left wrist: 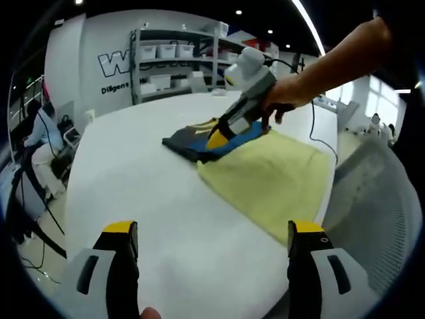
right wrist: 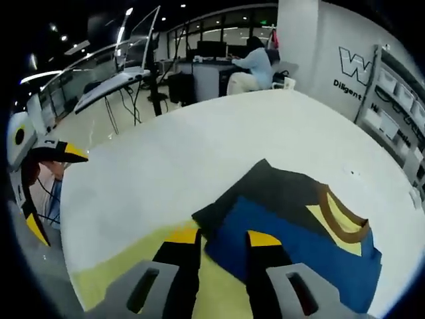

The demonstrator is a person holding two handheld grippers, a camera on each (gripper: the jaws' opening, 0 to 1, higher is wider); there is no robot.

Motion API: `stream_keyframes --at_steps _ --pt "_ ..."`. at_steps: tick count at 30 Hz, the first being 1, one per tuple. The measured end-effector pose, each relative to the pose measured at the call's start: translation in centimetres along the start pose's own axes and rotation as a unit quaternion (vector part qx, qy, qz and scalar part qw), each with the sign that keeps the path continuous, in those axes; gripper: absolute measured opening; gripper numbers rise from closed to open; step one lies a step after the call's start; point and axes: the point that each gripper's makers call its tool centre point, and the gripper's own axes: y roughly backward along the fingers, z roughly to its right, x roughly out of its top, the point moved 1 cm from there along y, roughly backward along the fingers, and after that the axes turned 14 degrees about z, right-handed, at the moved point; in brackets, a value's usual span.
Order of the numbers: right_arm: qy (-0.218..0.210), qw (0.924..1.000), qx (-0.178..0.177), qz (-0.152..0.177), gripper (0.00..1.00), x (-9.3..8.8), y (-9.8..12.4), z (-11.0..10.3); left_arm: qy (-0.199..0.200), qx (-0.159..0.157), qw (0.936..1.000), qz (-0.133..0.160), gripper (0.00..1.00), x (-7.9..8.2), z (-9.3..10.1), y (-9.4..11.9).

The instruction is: Fold the garment on the visible template until the final outline fits inside the template.

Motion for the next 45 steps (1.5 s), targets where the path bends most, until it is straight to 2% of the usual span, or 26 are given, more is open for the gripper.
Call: stream_keyframes --at_steps 3,6,13,16,23,30,36,41,45 --pt "-0.010 0.9998 0.004 -0.013 0.20 -1.1 0.0 -0.6 -0.001 -0.001 1.0000 0.003 0.89 0.2 0.2 -0.1" --pt "-0.002 0.9997 0.012 -0.021 0.20 -1.7 -0.2 -1.7 -0.003 0.000 1.0000 0.004 0.89 0.4 0.2 0.0" --pt "-0.002 0.9995 0.026 -0.017 0.23 -1.5 -1.2 -3.6 -0.009 0.004 1.0000 -0.002 0.89 0.2 0.1 0.6" --pt "-0.020 0.9993 0.021 -0.021 0.21 -1.7 -1.6 -4.3 -0.007 0.008 0.9999 -0.003 0.90 0.1 -0.2 0.9" --pt "-0.014 0.9991 0.035 -0.022 0.20 -1.8 -0.7 -4.8 -0.009 0.013 0.9999 -0.006 0.90 0.0 -0.4 1.5" --pt "-0.004 0.9999 0.015 0.003 0.19 -0.8 1.6 -2.0 -0.016 0.010 0.9998 -0.009 0.90 0.1 -0.1 1.6" --pt "0.000 0.9999 -0.007 0.009 0.19 -1.2 4.3 1.1 -0.029 0.000 0.9995 -0.010 0.90 0.4 0.4 1.1" --pt "-0.007 0.9993 -0.029 0.023 0.22 -0.9 6.1 2.8 -0.029 -0.009 0.9995 -0.006 0.90 1.0 0.7 0.4" --pt "-0.008 0.9991 -0.032 0.027 0.24 -1.0 6.9 3.1 -0.039 -0.020 0.9990 -0.006 0.90 1.6 1.1 0.0"
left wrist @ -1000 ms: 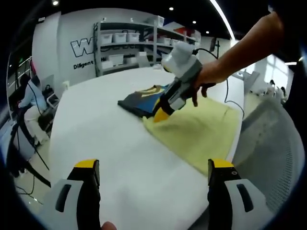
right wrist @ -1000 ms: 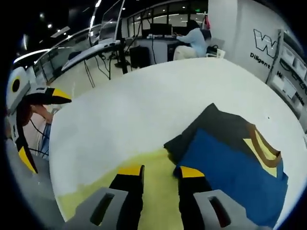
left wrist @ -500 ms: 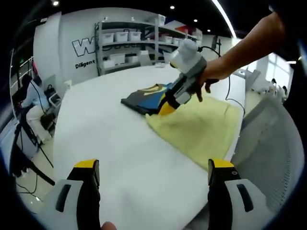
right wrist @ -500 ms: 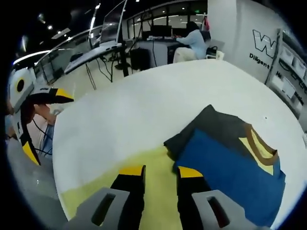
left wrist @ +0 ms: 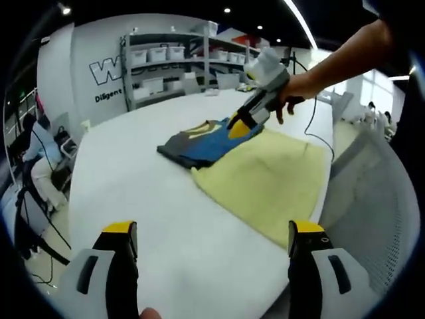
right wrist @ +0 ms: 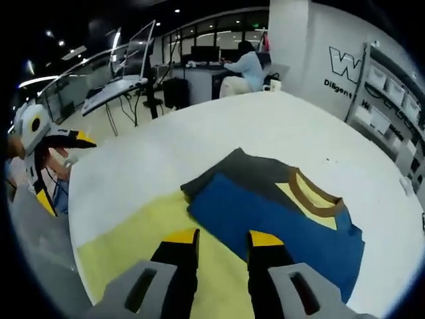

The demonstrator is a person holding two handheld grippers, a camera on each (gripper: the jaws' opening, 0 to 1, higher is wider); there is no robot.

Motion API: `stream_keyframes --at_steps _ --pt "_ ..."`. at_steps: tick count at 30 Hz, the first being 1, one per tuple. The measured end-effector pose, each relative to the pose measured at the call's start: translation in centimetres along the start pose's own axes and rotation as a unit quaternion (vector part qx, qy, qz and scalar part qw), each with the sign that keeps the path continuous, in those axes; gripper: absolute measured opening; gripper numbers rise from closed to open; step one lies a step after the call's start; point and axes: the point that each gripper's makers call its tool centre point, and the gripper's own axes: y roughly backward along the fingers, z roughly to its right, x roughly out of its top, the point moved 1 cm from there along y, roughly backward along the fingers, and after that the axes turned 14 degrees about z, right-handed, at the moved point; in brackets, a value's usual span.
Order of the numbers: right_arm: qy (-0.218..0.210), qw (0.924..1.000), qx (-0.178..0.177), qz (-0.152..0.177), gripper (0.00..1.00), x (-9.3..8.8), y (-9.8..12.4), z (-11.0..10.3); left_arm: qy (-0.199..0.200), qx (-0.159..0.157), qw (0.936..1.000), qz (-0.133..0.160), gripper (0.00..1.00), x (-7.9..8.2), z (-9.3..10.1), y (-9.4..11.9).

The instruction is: Fold the garment on the visible template until the final outline fits inside the template.

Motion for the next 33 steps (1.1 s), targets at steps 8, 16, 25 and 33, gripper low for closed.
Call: stream_keyframes --at_steps 8,16,25,33 --pt "-0.005 1.0000 0.004 0.001 0.34 -1.1 1.5 -0.2 -0.012 -0.025 0.9996 -0.004 0.90 0.3 0.9 -0.9" --pt "-0.028 0.9996 -0.004 -0.003 0.39 -3.0 3.6 0.4 -0.029 -0.051 0.9982 -0.015 0.90 0.1 2.0 -2.0" --pt "-0.043 0.9989 -0.020 0.003 0.40 -3.2 5.3 1.7 -0.040 -0.075 0.9960 -0.026 0.90 -0.2 3.1 -3.0" --pt "-0.051 0.9984 -0.022 0.010 0.48 -4.3 7.1 2.3 -0.053 -0.094 0.9935 -0.037 0.90 -0.6 4.1 -3.5"
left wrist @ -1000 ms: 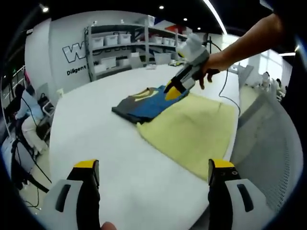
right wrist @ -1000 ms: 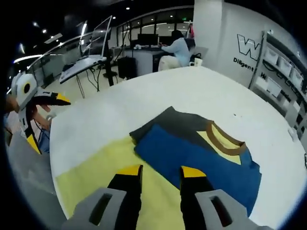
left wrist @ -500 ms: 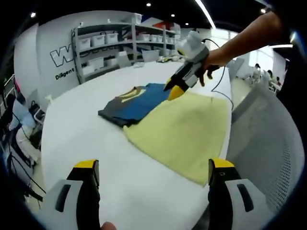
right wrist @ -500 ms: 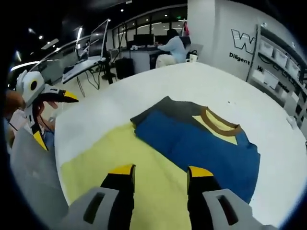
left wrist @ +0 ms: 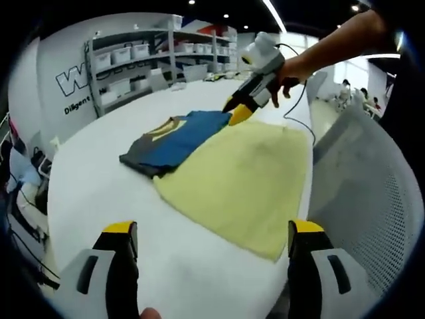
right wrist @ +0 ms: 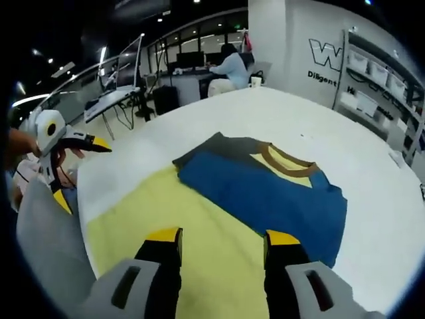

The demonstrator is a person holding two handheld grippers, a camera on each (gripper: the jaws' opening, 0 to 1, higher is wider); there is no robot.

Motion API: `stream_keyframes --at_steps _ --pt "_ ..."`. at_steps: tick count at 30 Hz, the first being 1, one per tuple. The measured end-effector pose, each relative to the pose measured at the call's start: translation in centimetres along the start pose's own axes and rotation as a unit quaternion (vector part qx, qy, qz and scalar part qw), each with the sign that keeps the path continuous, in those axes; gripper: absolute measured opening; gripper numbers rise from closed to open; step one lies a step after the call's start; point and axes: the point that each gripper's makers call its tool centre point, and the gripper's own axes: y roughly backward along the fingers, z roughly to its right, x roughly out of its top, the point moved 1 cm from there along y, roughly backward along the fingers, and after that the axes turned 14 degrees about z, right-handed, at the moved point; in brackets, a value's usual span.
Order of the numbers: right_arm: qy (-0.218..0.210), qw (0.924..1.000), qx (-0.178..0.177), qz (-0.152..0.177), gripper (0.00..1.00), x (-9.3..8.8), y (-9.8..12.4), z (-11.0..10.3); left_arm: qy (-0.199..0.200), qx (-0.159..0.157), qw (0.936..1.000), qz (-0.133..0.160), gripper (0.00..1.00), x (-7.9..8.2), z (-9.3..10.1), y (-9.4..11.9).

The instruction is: Fold the garment on the visible template until the final outline fits inside the template.

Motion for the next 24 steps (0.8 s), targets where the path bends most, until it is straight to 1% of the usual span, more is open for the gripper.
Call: stream_keyframes --at_steps 6,8,11,12,17,20,24 --pt "-0.002 1.0000 -0.001 -0.001 0.52 -1.3 1.6 0.1 -0.009 -0.022 0.9996 -0.016 0.89 -0.8 1.1 -0.5" --pt "-0.004 1.0000 -0.002 -0.005 0.53 -2.1 2.1 0.3 -0.003 -0.027 0.9995 -0.018 0.89 -0.8 1.4 -0.7" --pt "-0.011 0.9999 -0.008 -0.006 0.53 -3.0 3.1 0.4 -0.018 -0.039 0.9987 -0.027 0.88 -0.8 1.8 -1.1" --pt "-0.011 0.9999 -0.009 -0.008 0.53 -3.3 3.3 0.4 -0.018 -0.042 0.9986 -0.028 0.88 -0.8 1.9 -1.2" --pt "-0.008 0.9999 -0.007 -0.012 0.54 -4.3 4.4 0.5 -0.024 -0.055 0.9976 -0.034 0.88 -1.0 2.4 -1.5" --pt "-0.003 0.9999 -0.004 -0.013 0.55 -4.7 5.2 0.3 -0.034 -0.074 0.9956 -0.047 0.87 -1.6 3.1 -1.6" --pt "0.010 0.9999 0.002 -0.008 0.54 -5.3 6.3 0.2 -0.025 -0.082 0.9949 -0.053 0.86 -2.0 3.7 -1.9"
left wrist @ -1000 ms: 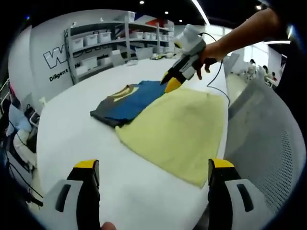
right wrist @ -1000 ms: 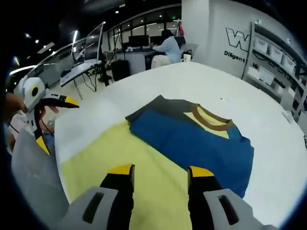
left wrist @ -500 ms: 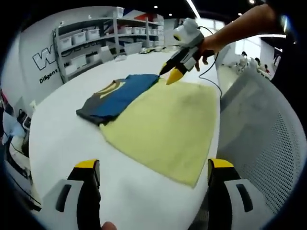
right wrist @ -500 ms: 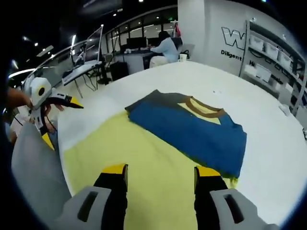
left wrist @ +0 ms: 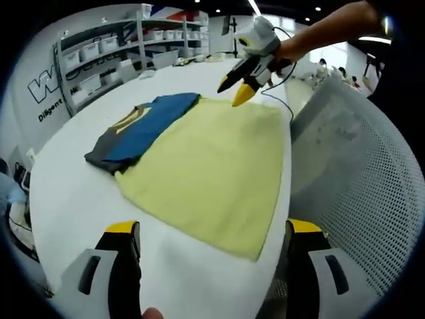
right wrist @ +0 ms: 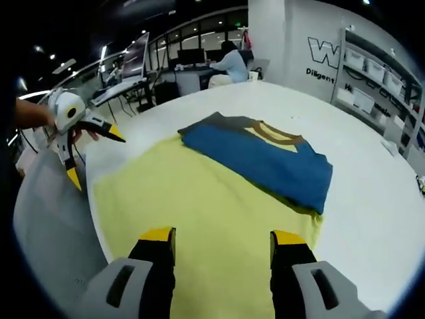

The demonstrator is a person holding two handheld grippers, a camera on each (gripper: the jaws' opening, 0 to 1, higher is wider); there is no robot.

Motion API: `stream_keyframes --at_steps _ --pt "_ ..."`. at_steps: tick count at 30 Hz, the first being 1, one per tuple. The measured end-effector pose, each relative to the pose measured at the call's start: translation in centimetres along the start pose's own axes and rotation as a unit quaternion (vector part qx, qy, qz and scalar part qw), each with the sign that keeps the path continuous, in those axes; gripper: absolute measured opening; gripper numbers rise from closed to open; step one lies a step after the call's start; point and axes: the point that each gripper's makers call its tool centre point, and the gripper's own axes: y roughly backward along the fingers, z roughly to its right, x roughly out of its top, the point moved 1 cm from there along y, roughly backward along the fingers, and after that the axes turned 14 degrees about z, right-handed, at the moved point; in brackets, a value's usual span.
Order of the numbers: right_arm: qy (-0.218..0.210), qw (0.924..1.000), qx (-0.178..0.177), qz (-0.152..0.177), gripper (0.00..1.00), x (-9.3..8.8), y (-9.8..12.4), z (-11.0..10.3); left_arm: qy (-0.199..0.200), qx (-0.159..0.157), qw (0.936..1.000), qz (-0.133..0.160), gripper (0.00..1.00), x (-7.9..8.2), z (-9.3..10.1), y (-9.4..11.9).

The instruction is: Fold the garment on the visible template until the final outline fits inside the template.

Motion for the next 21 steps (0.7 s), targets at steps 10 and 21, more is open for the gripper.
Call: stream_keyframes --at_steps 10,21 --pt "0.010 0.9998 0.013 -0.008 0.52 -2.9 2.6 -0.5 -0.019 -0.028 0.9992 -0.022 0.77 -0.9 1.3 -0.2" --pt "0.039 0.9978 0.048 -0.022 0.51 -4.8 5.1 -0.9 -0.070 -0.056 0.9945 -0.053 0.56 -1.1 2.6 -0.5"
